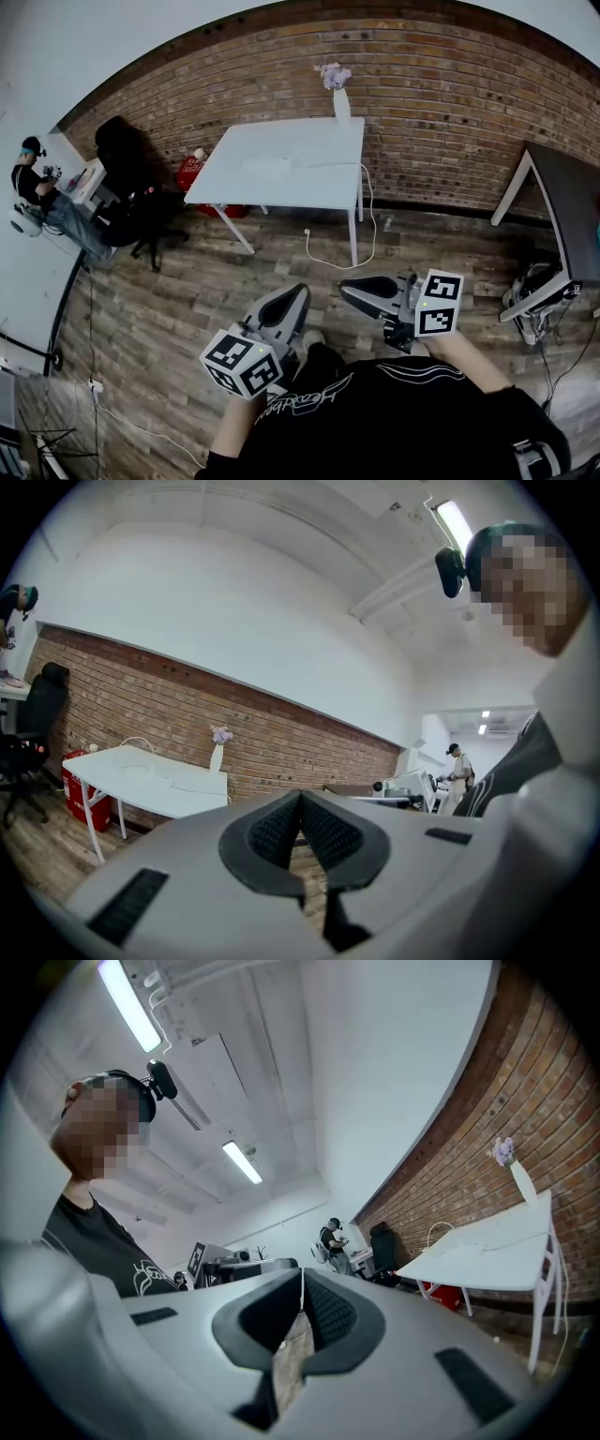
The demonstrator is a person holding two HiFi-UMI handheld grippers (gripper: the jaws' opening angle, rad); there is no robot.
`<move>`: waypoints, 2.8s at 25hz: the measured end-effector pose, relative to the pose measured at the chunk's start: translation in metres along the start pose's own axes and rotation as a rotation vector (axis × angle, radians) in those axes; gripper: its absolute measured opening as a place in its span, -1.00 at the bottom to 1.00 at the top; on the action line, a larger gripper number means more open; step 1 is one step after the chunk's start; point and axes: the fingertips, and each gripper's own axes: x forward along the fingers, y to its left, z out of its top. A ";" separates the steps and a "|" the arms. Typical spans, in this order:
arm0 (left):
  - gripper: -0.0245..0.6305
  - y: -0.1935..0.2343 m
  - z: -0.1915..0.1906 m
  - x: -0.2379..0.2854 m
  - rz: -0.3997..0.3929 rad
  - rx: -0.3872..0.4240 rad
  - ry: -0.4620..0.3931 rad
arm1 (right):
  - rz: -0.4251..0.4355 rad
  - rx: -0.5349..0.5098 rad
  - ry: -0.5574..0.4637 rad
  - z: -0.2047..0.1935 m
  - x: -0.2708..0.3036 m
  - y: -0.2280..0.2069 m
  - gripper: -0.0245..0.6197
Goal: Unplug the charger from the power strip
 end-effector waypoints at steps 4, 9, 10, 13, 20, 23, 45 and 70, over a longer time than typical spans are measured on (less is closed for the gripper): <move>-0.92 0.026 -0.007 0.010 0.011 -0.019 0.021 | -0.006 0.019 0.000 -0.005 0.012 -0.023 -0.93; -0.92 0.065 -0.005 0.027 0.012 -0.011 0.041 | -0.024 0.061 -0.008 -0.005 0.031 -0.060 -0.93; -0.92 0.075 -0.003 0.032 0.014 -0.005 0.042 | -0.029 0.061 -0.007 -0.003 0.036 -0.069 -0.93; -0.92 0.110 -0.001 0.048 0.010 -0.008 0.054 | -0.054 0.074 -0.012 0.001 0.053 -0.099 -0.93; -0.92 0.223 0.010 0.102 -0.020 -0.097 0.109 | -0.139 0.159 -0.003 0.011 0.109 -0.199 -0.93; -0.92 0.277 0.023 0.129 -0.038 -0.123 0.133 | -0.170 0.184 0.001 0.024 0.140 -0.245 -0.93; -0.92 0.530 0.087 0.232 0.002 -0.055 0.184 | -0.284 0.192 -0.018 0.080 0.277 -0.458 -0.93; -0.92 0.727 0.009 0.321 0.235 -0.130 0.400 | -0.296 0.286 0.075 0.086 0.337 -0.645 -0.93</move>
